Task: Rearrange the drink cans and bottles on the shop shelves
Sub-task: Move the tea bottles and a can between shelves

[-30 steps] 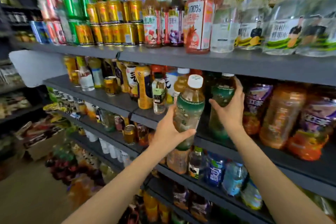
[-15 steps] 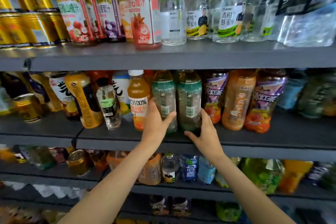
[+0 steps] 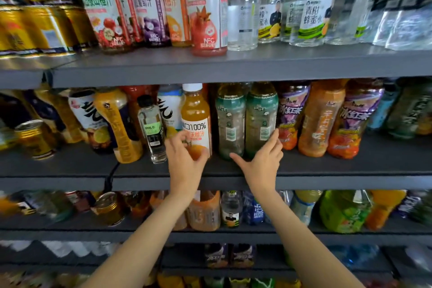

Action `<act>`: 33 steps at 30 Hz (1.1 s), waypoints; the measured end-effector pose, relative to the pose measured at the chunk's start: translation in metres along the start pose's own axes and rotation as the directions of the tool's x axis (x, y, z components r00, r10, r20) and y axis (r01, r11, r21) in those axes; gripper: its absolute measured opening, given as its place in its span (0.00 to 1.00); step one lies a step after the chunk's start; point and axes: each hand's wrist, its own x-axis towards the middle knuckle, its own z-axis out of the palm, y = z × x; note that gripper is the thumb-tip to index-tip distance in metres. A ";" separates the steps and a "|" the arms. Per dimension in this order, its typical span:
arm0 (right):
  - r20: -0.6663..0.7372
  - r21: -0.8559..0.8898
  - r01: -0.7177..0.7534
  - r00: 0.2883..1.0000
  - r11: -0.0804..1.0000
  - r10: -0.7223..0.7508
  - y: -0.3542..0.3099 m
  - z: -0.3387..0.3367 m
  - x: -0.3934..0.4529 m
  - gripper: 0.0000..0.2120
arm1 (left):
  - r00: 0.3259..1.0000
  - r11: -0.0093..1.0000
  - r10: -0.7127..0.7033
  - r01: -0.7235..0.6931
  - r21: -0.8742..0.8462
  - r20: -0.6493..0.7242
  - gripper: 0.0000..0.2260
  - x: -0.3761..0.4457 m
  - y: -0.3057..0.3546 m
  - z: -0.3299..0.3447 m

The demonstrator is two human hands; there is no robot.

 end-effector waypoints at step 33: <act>0.152 -0.033 -0.092 0.984 0.995 0.096 -0.014 0.045 0.069 0.32 | 0.989 0.987 -0.097 0.110 -0.119 0.108 0.34 0.018 -0.036 0.023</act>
